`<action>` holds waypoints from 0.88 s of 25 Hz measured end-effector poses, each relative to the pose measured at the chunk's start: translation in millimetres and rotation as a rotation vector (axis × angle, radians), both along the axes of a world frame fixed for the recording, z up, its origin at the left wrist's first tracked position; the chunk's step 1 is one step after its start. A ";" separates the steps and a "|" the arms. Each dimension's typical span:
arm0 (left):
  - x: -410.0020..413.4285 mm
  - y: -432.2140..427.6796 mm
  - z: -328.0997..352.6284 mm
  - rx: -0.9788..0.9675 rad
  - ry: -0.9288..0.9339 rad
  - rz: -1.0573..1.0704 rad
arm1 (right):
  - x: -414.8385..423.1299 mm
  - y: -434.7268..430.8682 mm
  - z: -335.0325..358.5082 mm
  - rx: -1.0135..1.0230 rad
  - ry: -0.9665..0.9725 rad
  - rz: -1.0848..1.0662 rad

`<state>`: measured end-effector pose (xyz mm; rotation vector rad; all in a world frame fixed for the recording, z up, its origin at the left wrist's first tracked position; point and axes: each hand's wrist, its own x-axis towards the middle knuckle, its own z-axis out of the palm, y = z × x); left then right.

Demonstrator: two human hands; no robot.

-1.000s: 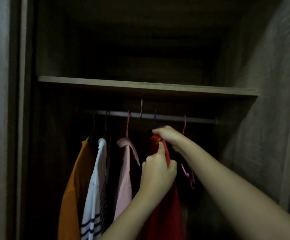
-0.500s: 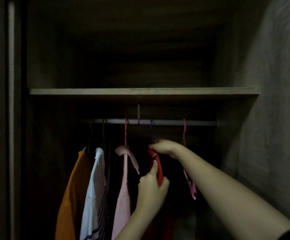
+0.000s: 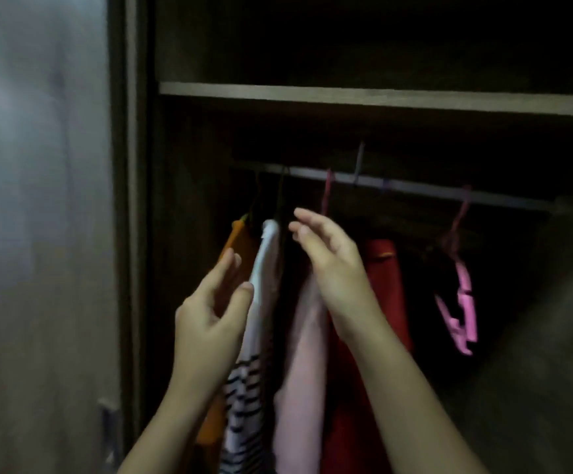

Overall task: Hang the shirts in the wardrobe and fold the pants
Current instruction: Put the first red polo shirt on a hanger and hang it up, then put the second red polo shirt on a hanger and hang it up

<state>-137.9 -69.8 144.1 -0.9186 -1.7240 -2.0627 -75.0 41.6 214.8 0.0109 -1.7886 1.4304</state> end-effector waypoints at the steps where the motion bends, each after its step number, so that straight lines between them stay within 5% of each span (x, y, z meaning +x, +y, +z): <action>1: -12.5 -20.7 -10.4 0.006 -0.027 0.069 | -16.3 -19.5 -15.3 -0.006 -0.050 0.088; 9: -84.4 -237.0 -110.6 -0.517 -0.124 0.671 | -133.2 -203.1 -142.0 -0.007 -0.453 0.485; 13: -105.9 -358.6 -169.0 -0.782 -0.212 0.782 | -168.4 -293.6 -196.3 0.058 -0.517 0.576; 18: -143.5 -491.1 -214.8 -0.850 -0.465 0.876 | -221.5 -398.8 -264.7 0.245 -0.667 0.533; 22: -178.5 -541.2 -245.0 -1.113 -0.413 0.812 | -249.5 -443.9 -290.7 0.505 -0.717 0.358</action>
